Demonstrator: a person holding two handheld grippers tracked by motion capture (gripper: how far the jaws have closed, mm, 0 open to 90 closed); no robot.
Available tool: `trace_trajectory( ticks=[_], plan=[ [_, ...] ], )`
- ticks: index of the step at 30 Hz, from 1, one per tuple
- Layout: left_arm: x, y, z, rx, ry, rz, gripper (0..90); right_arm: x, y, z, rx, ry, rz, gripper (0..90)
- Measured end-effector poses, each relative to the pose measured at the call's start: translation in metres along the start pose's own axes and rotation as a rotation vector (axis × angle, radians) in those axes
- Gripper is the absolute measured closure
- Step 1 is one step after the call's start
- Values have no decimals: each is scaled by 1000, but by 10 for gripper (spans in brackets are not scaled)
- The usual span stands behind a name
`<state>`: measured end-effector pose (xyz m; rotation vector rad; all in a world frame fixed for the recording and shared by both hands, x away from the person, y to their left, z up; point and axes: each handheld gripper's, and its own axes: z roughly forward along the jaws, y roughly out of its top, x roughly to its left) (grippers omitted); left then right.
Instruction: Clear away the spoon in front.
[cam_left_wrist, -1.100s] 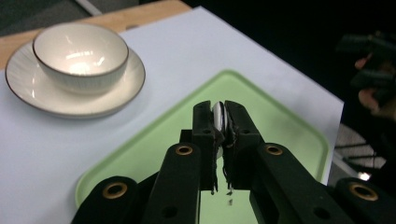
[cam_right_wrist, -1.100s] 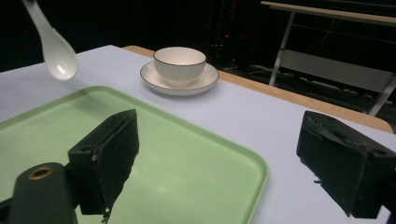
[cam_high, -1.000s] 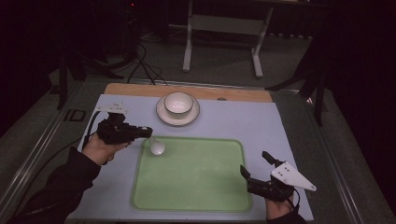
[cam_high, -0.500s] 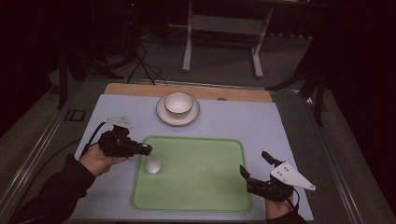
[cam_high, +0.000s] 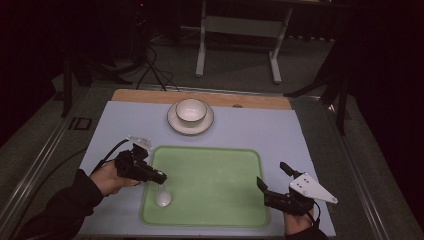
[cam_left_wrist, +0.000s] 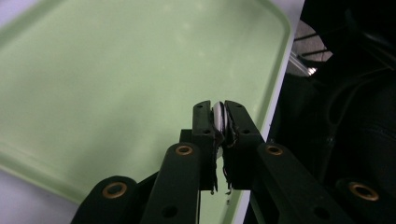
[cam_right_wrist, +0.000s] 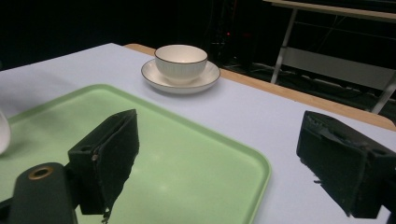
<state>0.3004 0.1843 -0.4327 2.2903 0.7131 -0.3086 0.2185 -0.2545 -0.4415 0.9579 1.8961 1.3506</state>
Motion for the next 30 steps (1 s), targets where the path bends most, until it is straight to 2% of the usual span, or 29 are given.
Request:
trace_trajectory(
  ticks=[2, 4, 6, 8, 9, 11, 15, 16, 17, 18, 21, 26, 30],
  plan=[
    [3, -1, 5, 5, -12, -9, 842, 0, 0, 0, 0, -1, -1, 127],
    [8, -1, 8, -19, -17, -28, 837, 0, 0, 0, 1, 1, -2, 127],
    [9, -2, 9, -34, -2, -29, 823, 0, 0, 0, 2, 1, -1, 127],
    [15, -3, 11, -64, 22, -48, 812, 0, 0, 0, 1, 3, -3, 127],
    [17, -4, 13, -77, 47, -59, 800, 0, 0, 0, 1, 3, -2, 127],
    [22, -5, 15, -97, 42, -85, 795, 0, 0, 0, 2, 5, -1, 128],
    [31, -12, 27, -129, 85, -150, 747, 1, 0, 1, 5, 8, -5, 128],
    [31, -12, 27, -129, 85, -150, 734, 1, 0, 1, 6, 8, -4, 128],
    [34, -13, 29, -136, 94, -165, 734, 1, 0, 1, 6, 8, -4, 128],
    [36, -14, 31, -146, 83, -187, 730, 1, 0, 1, 7, 9, -5, 128],
    [40, -17, 37, -165, 91, -214, 720, 1, 0, 1, 8, 10, -4, 129],
    [45, -20, 46, -187, 100, -221, 700, 1, 0, 1, 9, 14, -5, 131],
    [49, -24, 55, -199, 114, -248, 668, 1, 0, 1, 10, 20, -5, 131]
  ],
)
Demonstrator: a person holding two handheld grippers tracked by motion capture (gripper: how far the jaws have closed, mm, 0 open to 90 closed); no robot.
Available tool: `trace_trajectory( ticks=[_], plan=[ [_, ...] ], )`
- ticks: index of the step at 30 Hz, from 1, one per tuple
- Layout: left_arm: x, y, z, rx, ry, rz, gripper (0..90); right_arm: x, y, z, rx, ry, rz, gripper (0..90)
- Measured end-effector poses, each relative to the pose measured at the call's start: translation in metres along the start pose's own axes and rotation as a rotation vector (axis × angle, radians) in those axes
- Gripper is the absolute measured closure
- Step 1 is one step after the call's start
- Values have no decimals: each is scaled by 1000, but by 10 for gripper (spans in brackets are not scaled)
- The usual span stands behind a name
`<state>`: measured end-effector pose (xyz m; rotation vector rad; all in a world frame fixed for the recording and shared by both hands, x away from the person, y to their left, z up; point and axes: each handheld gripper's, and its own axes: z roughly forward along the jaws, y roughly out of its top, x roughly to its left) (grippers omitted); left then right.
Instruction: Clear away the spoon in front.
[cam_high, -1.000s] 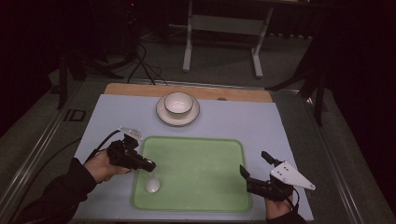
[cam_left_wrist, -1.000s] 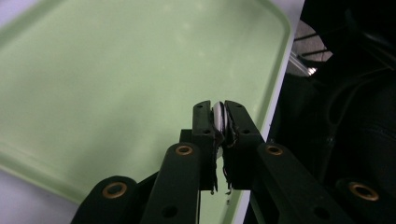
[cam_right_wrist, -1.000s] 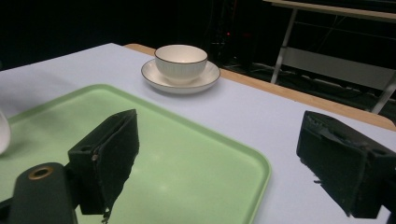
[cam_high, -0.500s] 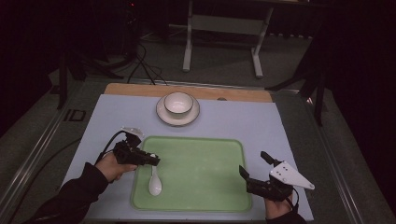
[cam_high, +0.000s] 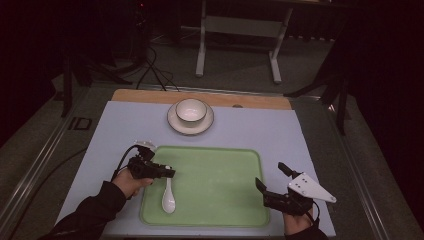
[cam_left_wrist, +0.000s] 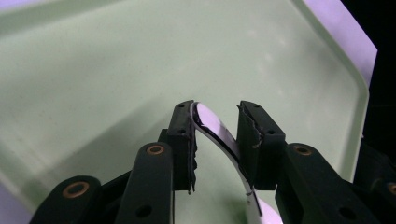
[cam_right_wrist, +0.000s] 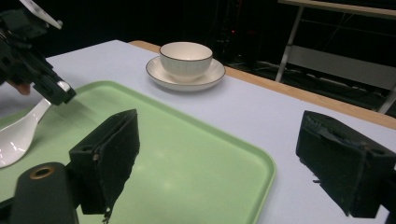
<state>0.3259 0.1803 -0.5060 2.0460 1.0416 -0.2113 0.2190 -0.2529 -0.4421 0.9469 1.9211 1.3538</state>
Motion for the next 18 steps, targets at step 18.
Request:
trace_trajectory(
  ticks=[18],
  plan=[
    [-2, -21, 24, -121, 210, 45, 550, 1, 0, 0, -1, 11, -4, 134]
  ],
)
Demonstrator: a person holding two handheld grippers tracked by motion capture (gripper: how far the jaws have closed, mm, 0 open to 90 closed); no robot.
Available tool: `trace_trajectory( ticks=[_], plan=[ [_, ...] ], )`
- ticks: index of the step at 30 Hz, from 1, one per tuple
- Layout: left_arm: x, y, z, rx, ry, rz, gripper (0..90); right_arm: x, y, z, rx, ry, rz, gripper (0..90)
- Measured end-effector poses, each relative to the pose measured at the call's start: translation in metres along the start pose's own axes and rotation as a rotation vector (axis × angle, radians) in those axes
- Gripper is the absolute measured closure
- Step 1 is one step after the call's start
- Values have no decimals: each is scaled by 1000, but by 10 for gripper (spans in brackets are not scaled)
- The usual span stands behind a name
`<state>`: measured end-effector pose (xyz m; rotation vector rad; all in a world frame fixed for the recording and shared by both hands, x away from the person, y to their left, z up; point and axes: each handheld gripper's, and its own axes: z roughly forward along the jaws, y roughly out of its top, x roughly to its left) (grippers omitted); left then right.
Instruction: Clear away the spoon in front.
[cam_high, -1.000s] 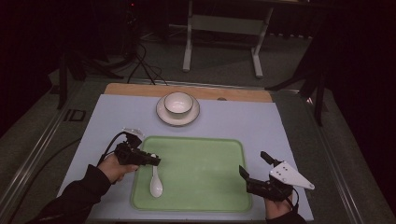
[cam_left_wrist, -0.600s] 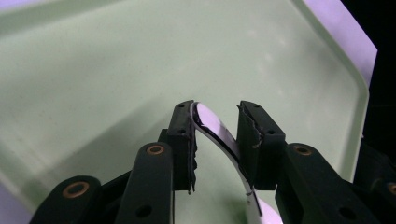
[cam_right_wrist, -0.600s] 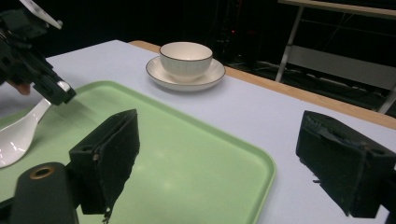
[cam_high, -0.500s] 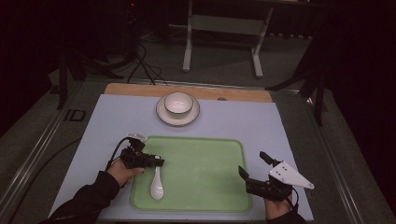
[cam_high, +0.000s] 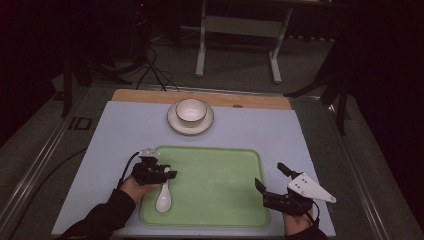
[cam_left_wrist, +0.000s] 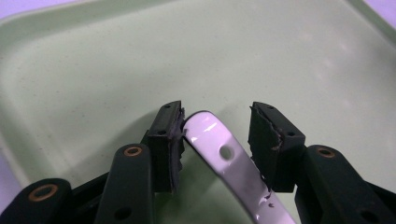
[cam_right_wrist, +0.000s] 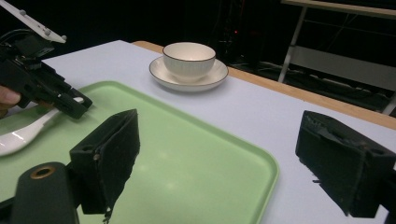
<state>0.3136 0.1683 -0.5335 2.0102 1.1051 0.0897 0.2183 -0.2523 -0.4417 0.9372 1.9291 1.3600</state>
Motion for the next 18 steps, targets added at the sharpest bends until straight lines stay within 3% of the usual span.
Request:
trace_trajectory(
  ticks=[4, 10, 15, 18],
  plan=[
    [-4, 0, 1, -6, 38, 34, 528, 0, 0, 0, -1, 2, 0, 134],
    [-6, 4, -2, -27, 62, 46, 526, 0, 0, 0, 1, 1, 0, 134],
    [-4, 10, -11, -57, 63, 14, 518, 0, 0, 0, 0, 1, 2, 134],
    [-6, 13, -16, -64, 62, 15, 518, -1, 0, 0, 0, 0, 2, 134]
  ],
)
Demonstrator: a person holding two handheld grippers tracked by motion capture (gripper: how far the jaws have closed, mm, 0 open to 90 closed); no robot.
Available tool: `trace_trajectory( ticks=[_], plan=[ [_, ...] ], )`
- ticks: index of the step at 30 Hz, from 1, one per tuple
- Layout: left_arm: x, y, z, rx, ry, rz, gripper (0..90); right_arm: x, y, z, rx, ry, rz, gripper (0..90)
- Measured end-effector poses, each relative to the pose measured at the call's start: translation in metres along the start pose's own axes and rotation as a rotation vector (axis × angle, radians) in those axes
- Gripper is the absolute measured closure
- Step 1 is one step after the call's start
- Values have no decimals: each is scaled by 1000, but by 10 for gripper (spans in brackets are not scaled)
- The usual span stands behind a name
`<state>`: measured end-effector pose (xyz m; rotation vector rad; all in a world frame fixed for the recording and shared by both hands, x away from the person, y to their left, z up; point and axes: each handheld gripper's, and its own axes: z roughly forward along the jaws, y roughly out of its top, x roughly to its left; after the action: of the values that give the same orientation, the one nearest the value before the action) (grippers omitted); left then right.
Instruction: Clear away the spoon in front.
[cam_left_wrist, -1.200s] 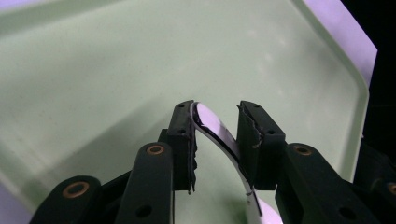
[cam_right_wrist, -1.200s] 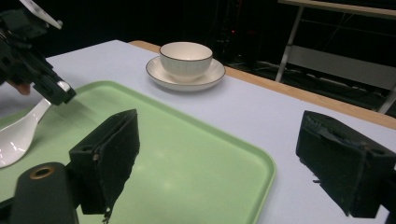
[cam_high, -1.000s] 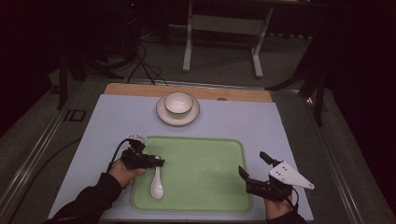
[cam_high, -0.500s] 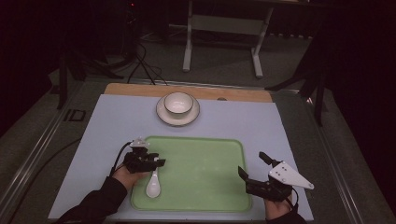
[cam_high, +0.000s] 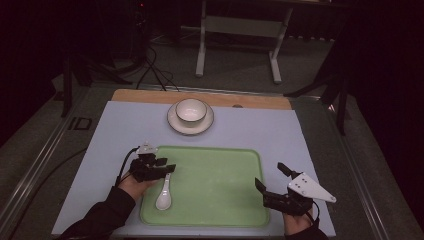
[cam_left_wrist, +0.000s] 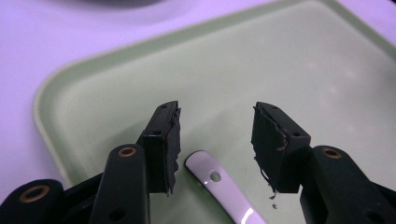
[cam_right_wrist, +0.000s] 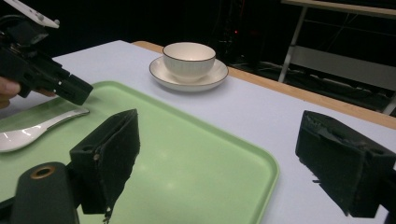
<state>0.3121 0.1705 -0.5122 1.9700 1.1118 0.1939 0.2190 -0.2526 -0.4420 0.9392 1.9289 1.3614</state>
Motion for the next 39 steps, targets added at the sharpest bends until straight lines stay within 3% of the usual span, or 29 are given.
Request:
trace_trajectory(
  ticks=[7, 8, 9, 13, 14, 18, 24, 27, 39],
  plan=[
    [-8, 12, -17, -48, -52, -8, 417, 0, 0, 0, 1, -1, 0, 134],
    [-8, 14, -22, -78, -97, -22, 363, 0, 0, 0, 1, 0, -2, 134],
    [-8, 15, -24, -88, -112, -24, 299, 0, 0, 0, 2, 1, -1, 134],
    [-9, 19, -31, -105, -131, -17, 238, 0, 0, 1, 3, 1, -3, 134],
    [-9, 21, -33, -109, -143, -17, 140, 0, 0, 0, 3, 2, -2, 134],
    [-10, 25, -42, -157, -171, -2, 3, 0, 0, 1, 3, 4, -2, 134],
    [-8, 29, -52, -194, -179, 26, 2, 0, 0, 1, 3, 4, 0, 134],
    [-8, 28, -57, -214, -205, 41, 2, 0, 0, 1, 6, 5, 2, 134],
    [-9, 17, -81, -229, -214, 75, 2, 0, 0, 1, 4, 3, 1, 132]
  ],
)
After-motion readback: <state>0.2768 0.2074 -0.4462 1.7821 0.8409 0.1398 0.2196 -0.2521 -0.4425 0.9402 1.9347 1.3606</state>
